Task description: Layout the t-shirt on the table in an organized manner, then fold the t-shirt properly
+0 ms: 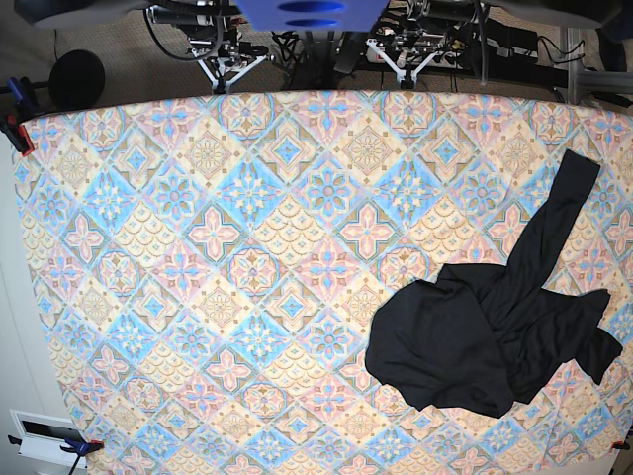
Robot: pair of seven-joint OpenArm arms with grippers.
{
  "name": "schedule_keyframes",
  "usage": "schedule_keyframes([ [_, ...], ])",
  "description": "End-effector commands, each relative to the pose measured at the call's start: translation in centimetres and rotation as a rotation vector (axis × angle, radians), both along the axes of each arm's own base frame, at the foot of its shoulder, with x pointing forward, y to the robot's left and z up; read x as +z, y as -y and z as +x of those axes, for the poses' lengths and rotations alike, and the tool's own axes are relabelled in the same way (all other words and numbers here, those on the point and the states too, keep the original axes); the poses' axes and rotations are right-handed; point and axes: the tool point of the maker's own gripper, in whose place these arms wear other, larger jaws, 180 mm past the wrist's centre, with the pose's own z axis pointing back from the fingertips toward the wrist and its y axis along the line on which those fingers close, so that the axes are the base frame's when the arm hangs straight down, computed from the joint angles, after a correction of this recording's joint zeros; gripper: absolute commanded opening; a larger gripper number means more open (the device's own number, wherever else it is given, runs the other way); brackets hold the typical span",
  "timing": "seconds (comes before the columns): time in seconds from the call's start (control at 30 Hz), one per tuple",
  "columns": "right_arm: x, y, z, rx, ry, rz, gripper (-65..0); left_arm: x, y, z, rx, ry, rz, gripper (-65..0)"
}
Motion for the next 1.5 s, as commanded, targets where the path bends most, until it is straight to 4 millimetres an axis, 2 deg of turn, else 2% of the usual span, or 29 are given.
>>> schedule_keyframes([
  [0.0, 0.1, 0.2, 0.6, -0.001, 0.020, -0.005, -65.0, 0.0, 0.2, 0.1, 0.004, 0.008, -0.002, -64.8],
  [1.0, 0.1, 0.2, 0.8, -0.004, 0.023, -0.006, -65.0, 0.0, 0.2, 0.4, 0.002, 0.013, -0.002, -64.8],
  [1.1, 0.1, 0.2, 0.5, -0.006, 0.018, -0.006, -65.0, 0.0, 0.2, -0.2, 0.004, 0.005, -0.002, -64.8],
  [1.13, 0.0, 0.3, 0.0, -0.006, 0.011, -0.007, -65.0, 0.0, 0.2, -0.7, 0.005, -0.003, -0.002, -64.8],
  [1.27, 0.2, 0.9, -4.1, 0.009, -0.011, -0.024, -65.0, 0.3, 0.3, -3.4, 0.009, 0.005, -0.004, -64.9],
  [1.33, 0.7, 1.5, -7.1, 0.016, -0.016, -0.039, -65.0, 1.2, 0.2, -3.9, 0.012, 0.063, -0.004, -64.9],
  [1.47, 2.1, 2.4, -10.8, 0.026, -0.011, -0.063, -65.0, 3.8, 0.1, -5.6, 0.014, 0.146, -0.006, -64.9],
])
